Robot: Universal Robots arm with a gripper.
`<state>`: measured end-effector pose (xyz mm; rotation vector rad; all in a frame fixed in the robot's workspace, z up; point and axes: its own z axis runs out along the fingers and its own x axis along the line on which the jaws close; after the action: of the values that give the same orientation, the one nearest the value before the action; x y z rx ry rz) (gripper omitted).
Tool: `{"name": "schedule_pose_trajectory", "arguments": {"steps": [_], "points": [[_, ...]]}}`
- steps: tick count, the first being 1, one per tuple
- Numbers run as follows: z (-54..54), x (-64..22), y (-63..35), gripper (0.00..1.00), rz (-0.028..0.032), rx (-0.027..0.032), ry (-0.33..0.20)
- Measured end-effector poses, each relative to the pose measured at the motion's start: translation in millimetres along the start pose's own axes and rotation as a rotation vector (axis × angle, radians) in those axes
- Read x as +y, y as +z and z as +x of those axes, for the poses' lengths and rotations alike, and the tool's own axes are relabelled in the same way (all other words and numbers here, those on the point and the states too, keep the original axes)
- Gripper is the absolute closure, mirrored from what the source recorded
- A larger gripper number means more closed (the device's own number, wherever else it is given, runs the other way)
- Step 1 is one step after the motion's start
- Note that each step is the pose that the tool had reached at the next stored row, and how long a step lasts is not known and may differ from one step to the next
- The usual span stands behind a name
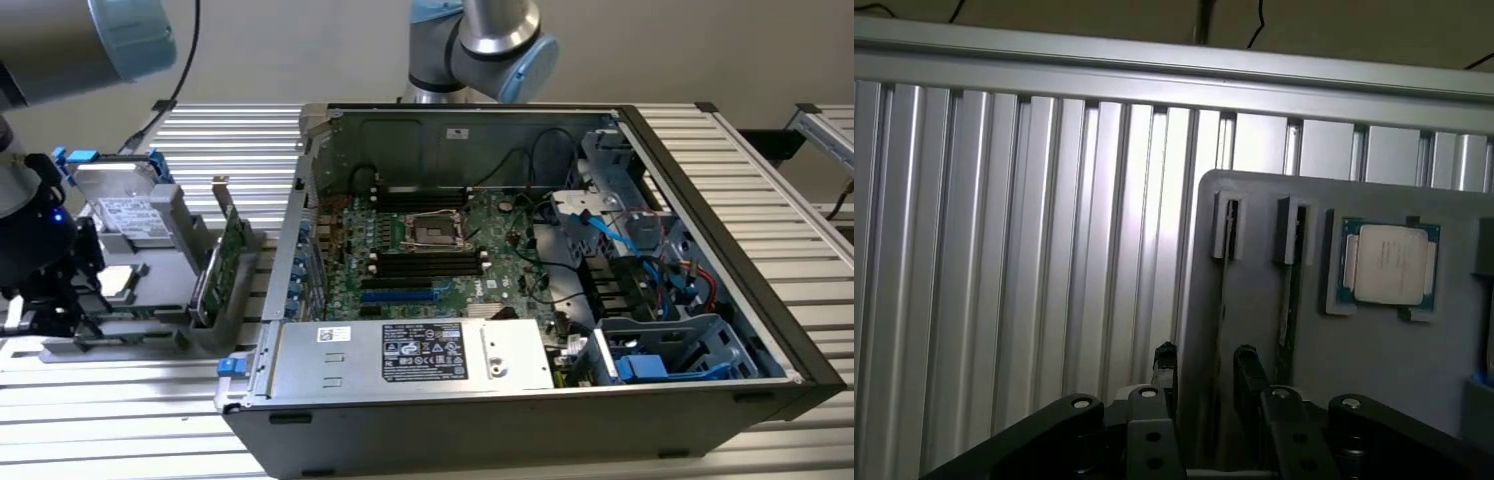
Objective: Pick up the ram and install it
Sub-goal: 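Pick up the ram and move it above insertion slot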
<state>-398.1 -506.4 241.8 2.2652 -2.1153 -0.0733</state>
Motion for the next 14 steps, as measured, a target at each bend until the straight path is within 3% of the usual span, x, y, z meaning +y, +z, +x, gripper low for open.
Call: {"name": "schedule_pose_trajectory", "arguments": {"steps": [9,14], "points": [[0.3,-2.3,16.3,0.64,0.0,-0.0002,0.0],[-0.5,-5.6,25.2,0.64,0.0004,-0.0055,0.001]]}}
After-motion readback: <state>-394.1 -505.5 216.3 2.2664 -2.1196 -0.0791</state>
